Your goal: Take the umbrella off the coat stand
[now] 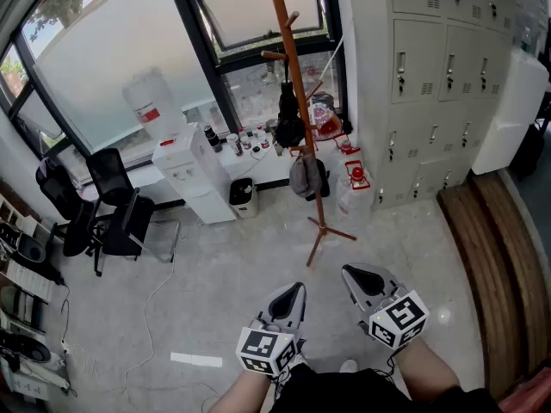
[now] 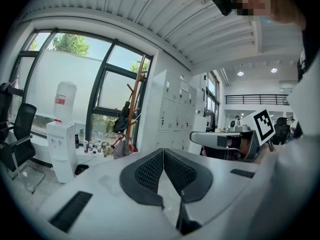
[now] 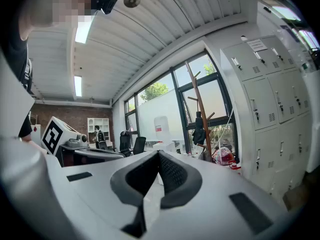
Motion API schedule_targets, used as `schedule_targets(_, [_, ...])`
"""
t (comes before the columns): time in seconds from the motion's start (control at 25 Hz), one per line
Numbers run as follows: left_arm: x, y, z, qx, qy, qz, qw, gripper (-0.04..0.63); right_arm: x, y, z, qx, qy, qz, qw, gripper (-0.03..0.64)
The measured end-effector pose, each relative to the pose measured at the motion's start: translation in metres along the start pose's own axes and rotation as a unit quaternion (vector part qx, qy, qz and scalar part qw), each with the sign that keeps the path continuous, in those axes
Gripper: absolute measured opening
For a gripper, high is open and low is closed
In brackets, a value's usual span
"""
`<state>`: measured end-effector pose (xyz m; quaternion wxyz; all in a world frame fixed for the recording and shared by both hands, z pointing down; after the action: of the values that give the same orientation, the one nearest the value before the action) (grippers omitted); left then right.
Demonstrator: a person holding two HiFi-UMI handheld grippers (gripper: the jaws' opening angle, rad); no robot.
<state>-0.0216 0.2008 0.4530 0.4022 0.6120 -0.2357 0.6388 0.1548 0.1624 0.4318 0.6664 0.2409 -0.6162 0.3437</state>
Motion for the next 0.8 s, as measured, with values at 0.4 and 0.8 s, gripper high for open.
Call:
schedule_targets(0.4, [-0.005,0.016,-0.004,0.001,-0.001,0.004,1.0000,0.017,-0.004,0.005,0.014,-0.002,-0.004,0.006,1.000,0.052])
schedule_targets(0.8, [-0.018,0.076,-0.019,0.011,-0.008,0.008,0.9999,0.017,-0.016,0.034,0.073,-0.001,-0.011,-0.001,1.000,0.052])
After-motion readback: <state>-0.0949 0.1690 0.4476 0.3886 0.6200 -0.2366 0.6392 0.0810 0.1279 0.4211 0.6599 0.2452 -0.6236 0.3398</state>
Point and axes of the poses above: the fingertips, and each gripper's own axes: z forward along the fingers, y to its left, x out of its underside, the point moved 7 cm from there along -z, backward along the fingers, and after that the axes turned 7 degrees about x, right-handed, at the moved point
